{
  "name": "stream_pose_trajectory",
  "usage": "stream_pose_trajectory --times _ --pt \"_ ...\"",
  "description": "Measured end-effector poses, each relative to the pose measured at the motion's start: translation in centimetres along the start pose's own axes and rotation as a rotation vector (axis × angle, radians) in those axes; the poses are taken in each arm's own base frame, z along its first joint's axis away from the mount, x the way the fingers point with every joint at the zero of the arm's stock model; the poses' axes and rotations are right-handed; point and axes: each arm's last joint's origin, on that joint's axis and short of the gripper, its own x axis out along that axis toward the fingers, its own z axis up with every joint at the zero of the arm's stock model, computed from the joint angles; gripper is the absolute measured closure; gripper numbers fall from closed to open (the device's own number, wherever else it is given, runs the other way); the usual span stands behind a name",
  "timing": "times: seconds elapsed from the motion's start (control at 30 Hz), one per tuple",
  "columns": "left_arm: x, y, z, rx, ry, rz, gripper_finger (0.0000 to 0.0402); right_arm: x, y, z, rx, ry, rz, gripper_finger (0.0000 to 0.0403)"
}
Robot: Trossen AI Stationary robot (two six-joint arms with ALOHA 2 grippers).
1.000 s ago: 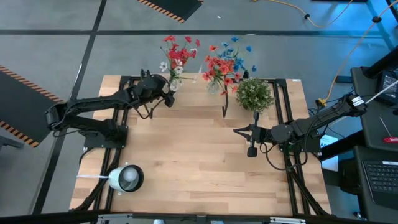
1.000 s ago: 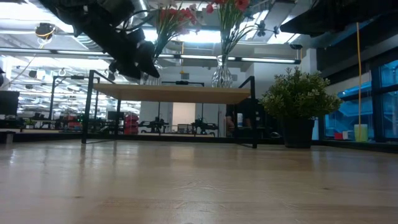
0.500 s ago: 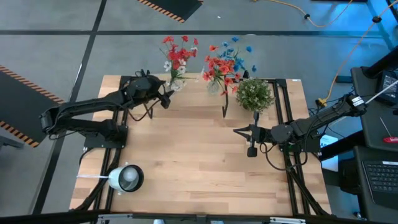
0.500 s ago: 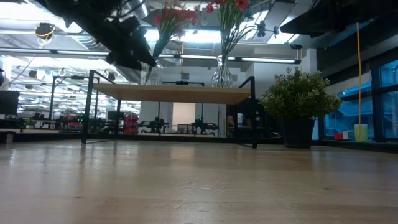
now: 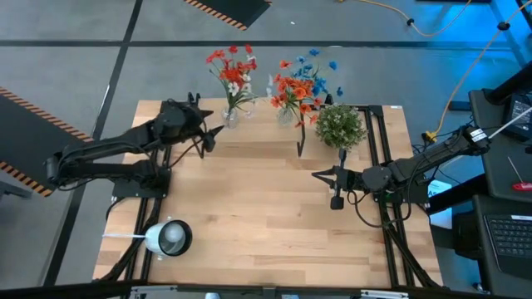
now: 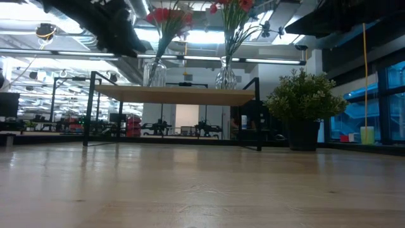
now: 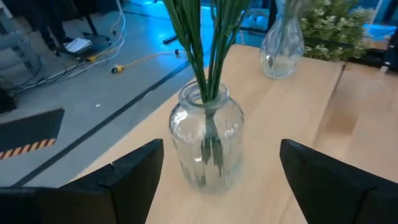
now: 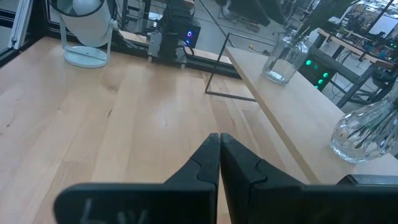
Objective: Pick and place flowers into a vace then onto a shelf
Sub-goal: Return to Home Position
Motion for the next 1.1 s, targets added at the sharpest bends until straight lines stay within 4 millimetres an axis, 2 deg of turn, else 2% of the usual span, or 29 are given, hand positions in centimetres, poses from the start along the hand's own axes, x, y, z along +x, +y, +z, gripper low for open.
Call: stream_pose_trajectory --times 0.1,0.2,0.47,0.63,0.93,1.1 --pt "-1.1 0.0 -0.1 0.022 0.000 -0.018 0.0104 0.0 0.0 0.0 -0.001 0.000 0.000 0.0386" --pt "-2.4 0.0 -0.3 0.038 0.000 -0.044 0.0142 0.0 0.0 0.0 0.012 0.000 0.000 0.0386" --pt "-5.8 0.0 -0.1 0.076 -0.115 -0.161 0.0295 0.0 0.1 0.0 0.101 -0.001 0.027 0.0393" --pt "-7.3 0.2 -1.4 0.070 -0.154 -0.226 0.0384 0.1 -0.1 -0.1 0.129 0.006 0.034 0.0397" --pt "-8.1 0.7 -6.8 0.048 -0.258 -0.290 0.0399 1.2 -1.8 -0.5 0.114 0.027 0.076 0.0401" --pt "-9.1 1.2 -7.9 0.029 -0.406 -0.351 0.0400 1.8 -3.5 -0.6 0.128 0.013 0.109 0.0401"
